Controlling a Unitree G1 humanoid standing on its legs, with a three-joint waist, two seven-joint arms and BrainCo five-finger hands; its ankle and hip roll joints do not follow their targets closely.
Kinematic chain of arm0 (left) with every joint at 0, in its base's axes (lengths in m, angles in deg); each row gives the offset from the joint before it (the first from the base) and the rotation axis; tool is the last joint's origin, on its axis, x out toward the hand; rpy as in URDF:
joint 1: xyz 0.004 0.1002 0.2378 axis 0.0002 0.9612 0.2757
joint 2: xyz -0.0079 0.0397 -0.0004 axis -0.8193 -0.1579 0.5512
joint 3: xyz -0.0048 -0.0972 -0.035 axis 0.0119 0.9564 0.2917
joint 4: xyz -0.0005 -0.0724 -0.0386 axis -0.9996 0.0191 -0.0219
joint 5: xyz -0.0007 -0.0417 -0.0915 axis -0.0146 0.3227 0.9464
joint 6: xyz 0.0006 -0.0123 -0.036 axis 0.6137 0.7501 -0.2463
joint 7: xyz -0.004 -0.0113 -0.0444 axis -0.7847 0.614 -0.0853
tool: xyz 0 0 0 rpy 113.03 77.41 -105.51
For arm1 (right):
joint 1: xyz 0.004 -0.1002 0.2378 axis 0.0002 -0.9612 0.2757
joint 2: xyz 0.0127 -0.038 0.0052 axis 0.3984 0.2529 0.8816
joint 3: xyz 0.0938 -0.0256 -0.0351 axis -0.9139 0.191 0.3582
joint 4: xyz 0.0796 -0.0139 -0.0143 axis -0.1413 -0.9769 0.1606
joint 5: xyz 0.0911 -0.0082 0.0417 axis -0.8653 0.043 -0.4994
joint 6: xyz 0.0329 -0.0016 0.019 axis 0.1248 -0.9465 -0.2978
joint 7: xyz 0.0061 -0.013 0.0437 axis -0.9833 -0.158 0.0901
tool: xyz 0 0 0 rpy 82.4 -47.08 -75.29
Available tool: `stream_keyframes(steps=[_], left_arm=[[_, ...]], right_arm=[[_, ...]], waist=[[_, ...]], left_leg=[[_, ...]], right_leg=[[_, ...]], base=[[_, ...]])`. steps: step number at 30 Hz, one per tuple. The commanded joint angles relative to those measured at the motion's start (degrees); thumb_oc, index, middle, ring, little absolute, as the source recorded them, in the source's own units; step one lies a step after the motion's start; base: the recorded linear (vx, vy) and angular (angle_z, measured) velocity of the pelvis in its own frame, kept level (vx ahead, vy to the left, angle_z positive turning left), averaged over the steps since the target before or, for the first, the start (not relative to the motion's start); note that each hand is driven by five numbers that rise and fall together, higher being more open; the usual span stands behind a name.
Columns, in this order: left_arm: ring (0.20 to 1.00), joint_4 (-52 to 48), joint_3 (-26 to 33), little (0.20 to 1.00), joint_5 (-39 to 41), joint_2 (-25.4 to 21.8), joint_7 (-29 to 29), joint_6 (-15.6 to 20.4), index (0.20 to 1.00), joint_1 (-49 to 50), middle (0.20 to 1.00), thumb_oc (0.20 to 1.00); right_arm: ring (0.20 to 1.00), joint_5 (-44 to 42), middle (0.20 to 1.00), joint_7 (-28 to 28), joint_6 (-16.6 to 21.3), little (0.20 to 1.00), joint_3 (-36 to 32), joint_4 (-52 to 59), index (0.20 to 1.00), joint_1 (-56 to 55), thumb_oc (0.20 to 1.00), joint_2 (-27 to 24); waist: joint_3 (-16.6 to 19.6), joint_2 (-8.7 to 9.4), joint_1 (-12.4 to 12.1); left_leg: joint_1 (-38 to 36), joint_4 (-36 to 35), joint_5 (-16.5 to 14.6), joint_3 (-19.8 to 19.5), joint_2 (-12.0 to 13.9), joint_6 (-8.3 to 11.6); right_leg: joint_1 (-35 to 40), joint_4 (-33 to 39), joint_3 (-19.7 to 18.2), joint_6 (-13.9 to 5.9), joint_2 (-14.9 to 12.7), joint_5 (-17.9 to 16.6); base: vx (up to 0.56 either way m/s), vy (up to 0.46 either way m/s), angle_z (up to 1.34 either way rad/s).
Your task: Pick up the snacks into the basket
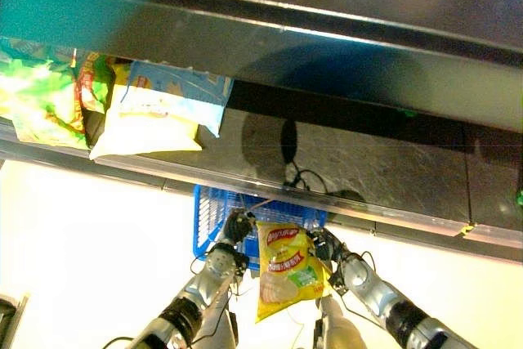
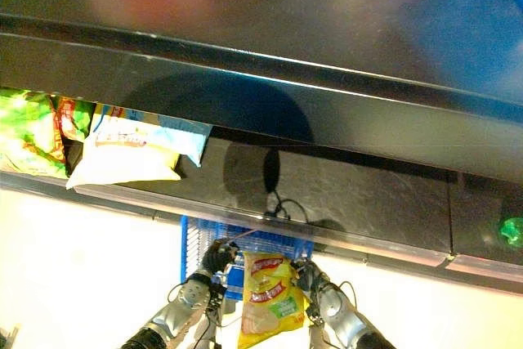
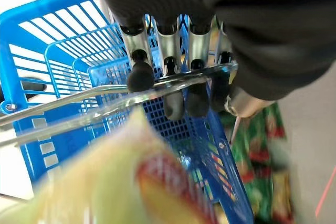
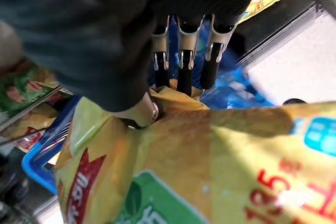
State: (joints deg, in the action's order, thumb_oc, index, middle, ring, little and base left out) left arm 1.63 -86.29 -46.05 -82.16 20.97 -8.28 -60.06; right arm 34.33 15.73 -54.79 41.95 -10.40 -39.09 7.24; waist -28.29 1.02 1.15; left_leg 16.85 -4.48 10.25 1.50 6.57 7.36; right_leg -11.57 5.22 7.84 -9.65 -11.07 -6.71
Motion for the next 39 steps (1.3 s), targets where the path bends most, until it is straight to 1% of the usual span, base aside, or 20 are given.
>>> stream_keyframes(steps=[1, 3, 6, 7, 8, 9, 11, 12, 13, 17, 19, 21, 22, 23, 24, 25, 31, 33, 36, 39], left_arm=[[0.2, -3.5, -1.7, 0.2, 0.2, 3.1, 1.6, 3.4, 0.2, -6.0, 0.2, 0.2], [0.2, -4.8, -2.2, 0.2, 0.9, 3.3, 1.6, 3.6, 0.2, -6.2, 0.2, 0.2], [0.2, -10.5, -4.4, 0.2, 2.0, 3.3, 0.9, 3.9, 0.2, -6.2, 0.2, 0.2], [0.2, -13.0, -5.5, 0.2, 2.3, 3.3, 0.8, 4.1, 0.2, -6.3, 0.2, 0.2], [0.2, -13.1, -5.5, 0.2, 2.3, 3.3, 0.8, 4.1, 0.2, -6.3, 0.2, 0.2], [0.2, -16.2, -6.3, 0.2, 2.9, 3.3, 1.0, 4.6, 0.2, -6.5, 0.2, 0.2], [0.2, -18.0, -6.5, 0.2, 3.0, 3.0, 0.8, 4.7, 0.2, -6.7, 0.2, 0.2], [0.2, -22.0, -6.5, 0.2, 3.7, 2.3, 1.1, 5.1, 0.2, -6.7, 0.2, 0.2], [0.2, -22.1, -6.5, 0.2, 3.7, 2.2, 1.1, 5.0, 0.2, -6.7, 0.2, 0.2], [0.2, -26.8, -6.1, 0.2, 3.5, 2.0, 2.6, 5.1, 0.2, -8.1, 0.2, 0.2], [0.2, -29.4, -5.6, 0.2, 4.0, 1.8, 3.0, 5.1, 0.2, -8.2, 0.2, 0.2], [0.2, -31.0, -5.5, 0.2, 5.4, 2.1, 3.0, 5.4, 0.2, -8.9, 0.2, 0.2], [0.2, -31.1, -5.5, 0.2, 5.4, 2.1, 3.0, 5.4, 0.2, -8.9, 0.2, 0.2], [0.2, -31.7, -5.7, 0.2, 5.8, 2.1, 2.9, 5.3, 0.2, -8.8, 0.2, 0.2], [0.2, -32.6, -5.5, 0.2, 6.3, 2.0, 2.9, 5.5, 0.2, -8.6, 0.2, 0.2], [0.2, -32.8, -5.4, 0.2, 6.9, 2.0, 2.7, 5.5, 0.2, -8.5, 0.2, 0.2], [0.2, -33.0, -5.3, 0.2, 8.4, 2.4, 2.8, 5.4, 0.2, -9.4, 0.2, 0.2], [0.2, -32.3, -5.1, 0.2, 9.1, 2.6, 3.0, 5.4, 0.2, -9.9, 0.2, 0.2], [0.2, -31.9, -4.9, 0.2, 9.3, 2.6, 3.2, 5.4, 0.2, -10.0, 0.2, 0.2], [0.2, -31.2, -4.0, 0.2, 10.1, 2.3, 3.5, 5.4, 0.2, -9.9, 0.2, 0.2]], right_arm=[[0.2, -3.3, 0.2, -2.4, 1.1, 0.2, 0.8, 0.3, 0.2, 3.9, 0.2, 2.2], [0.2, -3.9, 0.2, -2.8, 1.2, 0.2, 0.6, -1.3, 0.2, 4.7, 0.2, 2.6], [0.2, -4.4, 0.2, -5.4, 1.1, 0.2, -0.3, -6.2, 0.2, 8.3, 0.2, 3.7], [0.2, -2.8, 0.2, -6.5, 0.9, 0.2, 0.2, -8.5, 0.2, 10.4, 0.2, 3.6], [0.2, -2.8, 0.2, -6.5, 1.0, 0.2, 0.1, -8.5, 0.2, 10.4, 0.2, 3.7], [0.2, -1.5, 0.2, -7.8, 0.8, 0.2, -0.1, -11.5, 0.2, 13.5, 0.2, 3.1], [0.2, -0.6, 0.2, -8.3, 0.8, 0.2, -0.3, -13.1, 0.2, 15.0, 0.2, 2.9], [0.2, 1.1, 0.2, -9.6, 0.1, 0.2, -0.7, -16.1, 0.2, 17.6, 0.2, 1.8], [0.2, 1.1, 0.2, -9.6, 0.1, 0.2, -0.8, -16.2, 0.2, 17.7, 0.2, 1.9], [0.2, 0.1, 0.2, -12.6, -0.1, 0.2, -3.0, -19.8, 0.2, 21.8, 0.2, 0.2], [0.2, 0.3, 0.2, -13.9, -0.1, 0.2, -3.5, -19.3, 0.2, 22.4, 0.2, -1.0], [0.2, -0.4, 0.2, -14.4, -0.3, 0.2, -4.2, -20.1, 0.2, 24.0, 0.2, -2.4], [0.2, -0.4, 0.2, -14.3, -0.3, 0.2, -4.2, -20.1, 0.2, 24.0, 0.2, -2.4], [0.401, -0.5, 0.401, -14.3, -0.4, 0.401, -4.3, -20.4, 0.401, 24.1, 0.401, -2.6], [0.893, -1.0, 0.893, -14.5, -0.2, 0.893, -4.8, -20.3, 0.893, 24.5, 0.893, -3.0], [1.0, -1.5, 1.0, -14.7, -0.2, 1.0, -5.1, -20.0, 1.0, 24.7, 1.0, -3.2], [1.0, -0.7, 1.0, -13.9, 0.1, 1.0, -3.5, -19.2, 1.0, 25.8, 1.0, -4.3], [1.0, -0.7, 1.0, -13.2, 0.1, 1.0, -3.1, -19.0, 1.0, 25.6, 1.0, -3.7], [1.0, -0.7, 1.0, -13.0, 0.2, 1.0, -2.9, -19.0, 1.0, 25.6, 1.0, -3.3], [1.0, -1.6, 1.0, -12.4, 0.2, 1.0, -3.3, -18.5, 1.0, 23.7, 1.0, -1.7]], waist=[[-1.4, -0.25, -1.5], [-1.5, -0.54, -1.6], [-1.5, -1.81, -2.6], [-1.5, -2.48, -3.1], [-1.5, -2.49, -3.1], [-1.5, -3.43, -3.9], [-1.5, -3.83, -4.4], [-1.5, -4.71, -5.4], [-1.5, -4.71, -5.4], [-1.5, -5.64, -7.1], [-1.5, -6.0, -7.7], [-1.5, -6.45, -8.4], [-1.5, -6.51, -8.3], [-1.5, -6.69, -8.6], [-1.5, -6.85, -8.9], [-1.5, -6.88, -9.1], [-1.5, -7.03, -9.8], [-1.5, -6.81, -9.6], [-1.5, -6.67, -9.5], [-1.5, -6.08, -8.9]], left_leg=[[1.8, -0.5, 0.0, 1.2, -3.1, -1.37], [2.3, -0.5, 0.1, 1.2, -3.2, -1.36], [5.3, -0.5, 0.5, 0.9, -3.6, -1.34], [6.9, -0.4, 0.7, 0.7, -3.7, -1.31], [6.9, -0.4, 0.7, 0.7, -3.7, -1.31], [9.1, 0.0, 0.9, 0.3, -4.2, -1.38], [10.3, 0.4, 1.0, 0.1, -4.5, -1.42], [12.4, 1.0, 0.9, -0.2, -4.9, -1.64], [12.5, 1.1, 0.9, -0.2, -4.9, -1.64], [17.0, 3.1, 0.5, -0.8, -5.7, -1.93], [19.6, 4.2, 0.4, -1.4, -6.2, -2.04], [23.1, 5.5, 0.0, -2.1, -7.0, -2.16], [23.3, 5.7, 0.0, -2.2, -7.0, -2.17], [23.9, 6.0, -0.5, -2.3, -7.2, -2.21], [24.9, 6.7, -0.7, -2.4, -7.4, -2.23], [25.6, 7.0, -0.8, -2.5, -7.7, -2.31], [29.3, 10.6, -2.4, -3.0, -9.0, -2.74], [30.0, 12.7, -3.8, -2.7, -9.6, -3.25], [30.4, 13.8, -4.4, -2.5, -9.8, -3.45], [30.0, 16.1, -5.9, -1.6, -9.8, -4.11]], right_leg=[[-6.0, -1.7, -0.9, 0.07, 1.3, -2.4], [-6.5, -1.7, -0.8, 0.05, 1.2, -2.4], [-9.1, -1.9, -0.2, -0.07, 0.8, -2.7], [-10.3, -2.1, 0.1, -0.11, 0.5, -2.8], [-10.4, -2.1, 0.1, -0.11, 0.5, -2.7], [-12.2, -2.5, 0.5, -0.01, 0.2, -2.9], [-13.1, -2.8, 0.7, 0.01, 0.0, -2.9], [-14.5, -3.0, 1.1, -0.05, -0.5, -3.1], [-14.6, -3.0, 1.1, -0.05, -0.5, -3.0], [-17.6, -3.6, 1.8, -0.21, -1.3, -3.2], [-19.3, -4.2, 2.3, -0.32, -1.6, -3.1], [-21.3, -4.8, 3.4, -0.58, -2.4, -3.0], [-21.4, -4.9, 3.5, -0.59, -2.4, -3.0], [-21.7, -5.0, 3.6, -0.67, -2.6, -2.8], [-22.3, -5.2, 3.9, -0.77, -3.0, -2.7], [-22.7, -5.3, 4.0, -0.8, -3.2, -2.7], [-24.9, -8.4, 4.7, -1.09, -4.5, -1.6], [-25.5, -9.6, 4.4, -1.16, -5.1, -1.3], [-25.7, -10.1, 4.2, -1.11, -5.3, -1.2], [-25.4, -11.4, 3.2, -1.08, -5.7, -0.9]], base=[[0.0, 0.0, 0.0], [0.0, -0.001, 0.02], [-0.02, -0.003, 0.08], [-0.01, -0.003, 0.07], [-0.01, 0.009, 0.06], [-0.01, 0.008, 0.08], [-0.01, 0.016, 0.16], [-0.01, 0.019, 0.14], [-0.01, 0.02, 0.12], [0.0, 0.019, 0.14], [0.0, 0.012, 0.15], [0.01, 0.034, 0.09], [0.02, 0.047, 0.1], [0.02, 0.041, 0.17], [0.03, 0.054, 0.19], [0.02, 0.057, 0.22], [0.01, 0.058, 0.23], [0.01, 0.085, 0.27], [0.0, 0.057, 0.32], [0.0, 0.073, 0.09]])
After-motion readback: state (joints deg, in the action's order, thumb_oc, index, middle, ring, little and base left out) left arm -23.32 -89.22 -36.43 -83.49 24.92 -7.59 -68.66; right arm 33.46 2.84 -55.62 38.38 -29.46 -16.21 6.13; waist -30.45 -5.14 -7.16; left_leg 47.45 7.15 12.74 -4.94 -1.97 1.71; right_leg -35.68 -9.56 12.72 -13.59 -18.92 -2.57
